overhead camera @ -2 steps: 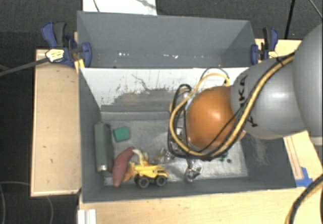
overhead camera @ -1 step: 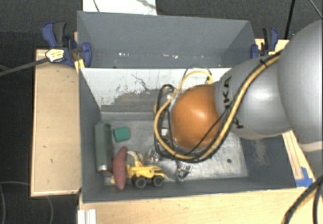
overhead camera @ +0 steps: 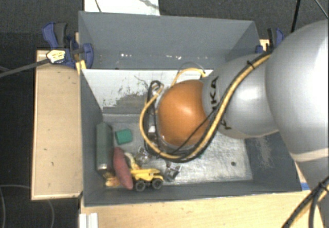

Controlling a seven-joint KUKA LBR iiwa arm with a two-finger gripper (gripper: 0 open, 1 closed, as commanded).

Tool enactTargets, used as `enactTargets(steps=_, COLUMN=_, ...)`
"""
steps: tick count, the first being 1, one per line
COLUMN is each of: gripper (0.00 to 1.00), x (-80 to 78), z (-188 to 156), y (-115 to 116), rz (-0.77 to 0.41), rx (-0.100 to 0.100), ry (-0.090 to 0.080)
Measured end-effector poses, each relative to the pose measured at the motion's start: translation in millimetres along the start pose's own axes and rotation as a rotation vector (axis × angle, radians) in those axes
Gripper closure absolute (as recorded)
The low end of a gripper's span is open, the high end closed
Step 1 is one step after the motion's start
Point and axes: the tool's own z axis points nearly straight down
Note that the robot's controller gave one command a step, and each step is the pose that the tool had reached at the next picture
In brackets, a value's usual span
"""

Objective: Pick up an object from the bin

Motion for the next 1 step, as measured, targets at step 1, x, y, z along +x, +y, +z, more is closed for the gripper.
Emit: enactTargets(steps=1, gripper=1.00, x=-11.2, z=-3.5, y=14.7, rz=-0.181, rx=0.015, ry=-0.015)
